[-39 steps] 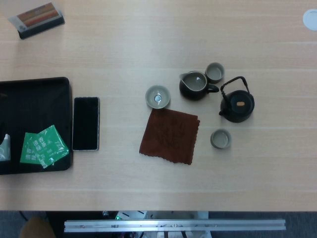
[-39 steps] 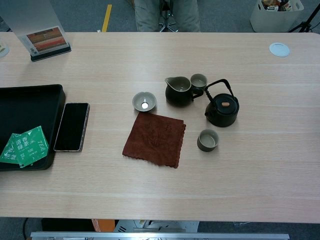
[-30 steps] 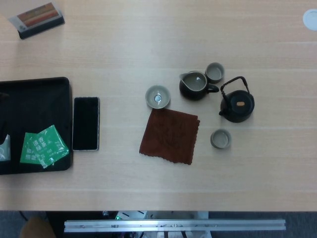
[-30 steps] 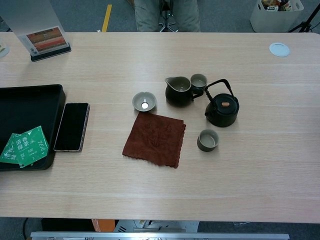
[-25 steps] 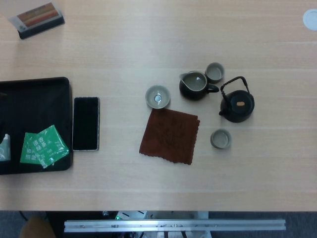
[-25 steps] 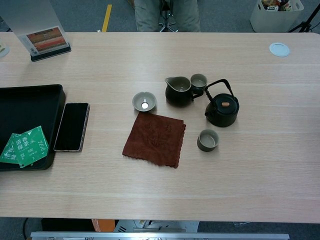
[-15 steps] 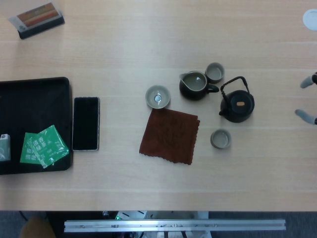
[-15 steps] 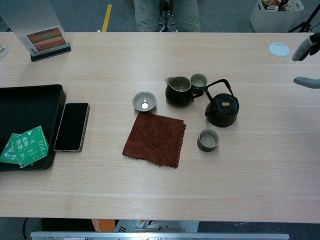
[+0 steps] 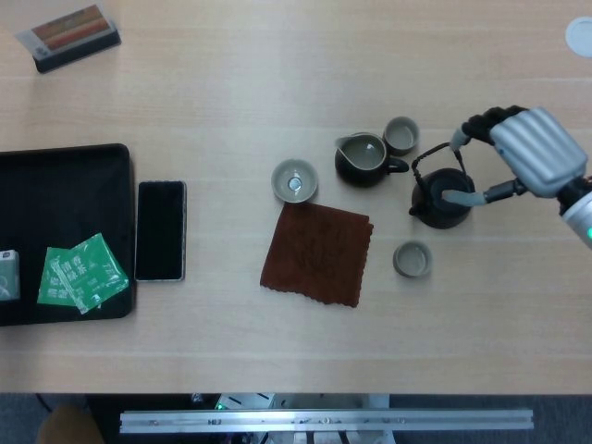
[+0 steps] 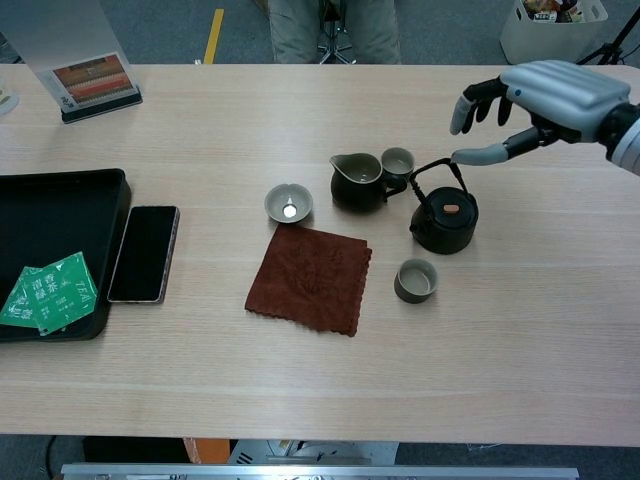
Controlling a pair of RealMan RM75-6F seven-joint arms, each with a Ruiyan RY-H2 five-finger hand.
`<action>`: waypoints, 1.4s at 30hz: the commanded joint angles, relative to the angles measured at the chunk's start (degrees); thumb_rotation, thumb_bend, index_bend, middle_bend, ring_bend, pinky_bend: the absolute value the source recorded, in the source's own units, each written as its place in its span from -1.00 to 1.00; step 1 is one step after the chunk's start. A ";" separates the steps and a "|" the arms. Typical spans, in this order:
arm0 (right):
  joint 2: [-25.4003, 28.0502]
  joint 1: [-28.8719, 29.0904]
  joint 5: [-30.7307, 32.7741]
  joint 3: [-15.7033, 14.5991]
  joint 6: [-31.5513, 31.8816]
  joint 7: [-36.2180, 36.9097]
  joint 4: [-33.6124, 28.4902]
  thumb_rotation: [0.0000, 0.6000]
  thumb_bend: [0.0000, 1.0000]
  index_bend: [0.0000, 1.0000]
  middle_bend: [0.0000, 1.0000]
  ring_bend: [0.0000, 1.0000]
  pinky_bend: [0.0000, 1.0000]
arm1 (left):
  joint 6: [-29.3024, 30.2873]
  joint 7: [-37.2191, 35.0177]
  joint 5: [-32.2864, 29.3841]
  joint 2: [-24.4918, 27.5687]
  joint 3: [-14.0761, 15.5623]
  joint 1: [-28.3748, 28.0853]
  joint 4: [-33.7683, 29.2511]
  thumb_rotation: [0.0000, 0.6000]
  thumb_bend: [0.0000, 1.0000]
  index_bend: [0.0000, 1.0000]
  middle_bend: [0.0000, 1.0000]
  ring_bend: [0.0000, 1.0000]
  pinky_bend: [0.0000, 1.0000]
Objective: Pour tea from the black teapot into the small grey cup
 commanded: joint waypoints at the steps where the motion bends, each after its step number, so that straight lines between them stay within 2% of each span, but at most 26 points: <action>1: -3.94 3.02 1.53 0.50 -3.23 -0.43 4.12 -0.37 -0.93 -0.18 -0.06 -0.30 -0.18 | -0.18 -0.42 -0.24 -0.07 -0.02 0.02 0.27 1.00 -0.21 -0.46 -0.41 -0.54 -0.57; 10: -10.72 7.42 2.56 0.35 -6.18 0.77 12.76 -0.37 -0.93 -0.18 -0.05 -0.30 -0.20 | -0.65 -1.14 -0.96 -0.53 -0.19 0.03 1.18 1.00 -0.21 -0.46 -0.41 -0.54 -0.57; 20: -15.87 10.57 2.60 -0.75 -8.18 2.73 20.25 -0.37 -0.92 -0.16 -0.04 -0.30 -0.20 | -0.94 -1.26 -1.39 -0.75 -0.28 0.04 1.45 1.00 -0.21 -0.46 -0.41 -0.54 -0.57; 30: -18.27 11.61 2.35 -2.68 -9.22 5.17 25.36 -0.36 -0.91 -0.14 -0.02 -0.30 -0.20 | -1.19 -1.38 -1.48 -0.90 -0.29 -0.01 1.61 1.00 -0.21 -0.46 -0.41 -0.54 -0.57; 42: -19.27 12.47 2.01 -4.23 -10.23 7.21 27.55 -0.36 -0.91 -0.13 -0.02 -0.29 -0.20 | -1.37 -1.88 -1.16 -1.03 -0.23 -0.14 1.86 1.00 -0.21 -0.46 -0.41 -0.54 -0.57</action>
